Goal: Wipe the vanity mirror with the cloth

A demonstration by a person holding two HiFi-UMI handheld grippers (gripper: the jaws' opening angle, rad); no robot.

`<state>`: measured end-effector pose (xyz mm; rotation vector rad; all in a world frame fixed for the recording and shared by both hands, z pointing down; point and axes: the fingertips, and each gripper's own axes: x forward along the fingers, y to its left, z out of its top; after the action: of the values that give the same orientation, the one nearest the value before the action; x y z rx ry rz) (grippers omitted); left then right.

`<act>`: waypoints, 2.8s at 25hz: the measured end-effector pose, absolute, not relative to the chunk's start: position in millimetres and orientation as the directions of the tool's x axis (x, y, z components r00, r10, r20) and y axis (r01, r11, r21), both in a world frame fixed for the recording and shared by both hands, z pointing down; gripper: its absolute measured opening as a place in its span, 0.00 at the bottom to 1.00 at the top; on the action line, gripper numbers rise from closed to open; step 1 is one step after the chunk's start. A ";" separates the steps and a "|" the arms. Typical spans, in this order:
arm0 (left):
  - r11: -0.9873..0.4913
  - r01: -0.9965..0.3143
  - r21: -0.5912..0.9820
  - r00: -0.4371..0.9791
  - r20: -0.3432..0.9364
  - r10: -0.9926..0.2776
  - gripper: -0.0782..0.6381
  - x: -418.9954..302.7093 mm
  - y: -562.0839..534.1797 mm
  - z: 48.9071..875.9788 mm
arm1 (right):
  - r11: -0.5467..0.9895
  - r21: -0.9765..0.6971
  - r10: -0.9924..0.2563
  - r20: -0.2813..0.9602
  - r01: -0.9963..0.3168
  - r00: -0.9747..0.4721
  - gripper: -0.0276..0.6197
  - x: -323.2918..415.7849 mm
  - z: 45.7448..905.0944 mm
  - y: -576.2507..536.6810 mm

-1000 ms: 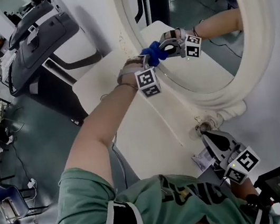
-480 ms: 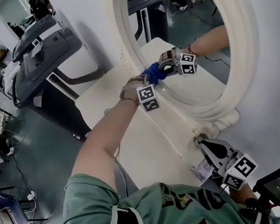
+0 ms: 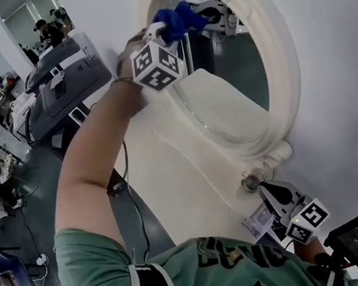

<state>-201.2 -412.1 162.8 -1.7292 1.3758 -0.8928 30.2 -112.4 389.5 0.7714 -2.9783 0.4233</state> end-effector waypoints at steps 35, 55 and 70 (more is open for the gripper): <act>-0.455 -0.316 -0.832 0.074 0.456 -0.887 0.21 -179.4 -401.7 486.7 | 0.836 -0.228 -0.460 0.201 -0.498 -0.865 0.06 22.1 397.4 -118.2; -0.478 -0.362 -0.800 0.128 0.465 -0.876 0.20 -184.5 -399.3 450.3 | 0.828 -0.195 -0.504 0.154 -0.526 -0.850 0.06 41.6 383.7 -115.2; -0.088 -0.412 -0.907 0.112 0.045 -0.993 0.20 -181.8 -422.7 91.5 | 0.850 -0.163 -0.499 0.058 -0.501 -0.865 0.06 40.0 379.1 -121.7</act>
<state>-181.8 -422.7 91.5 -1.6177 1.4039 -0.9484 40.0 -121.7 379.1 0.8139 -3.0086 0.2705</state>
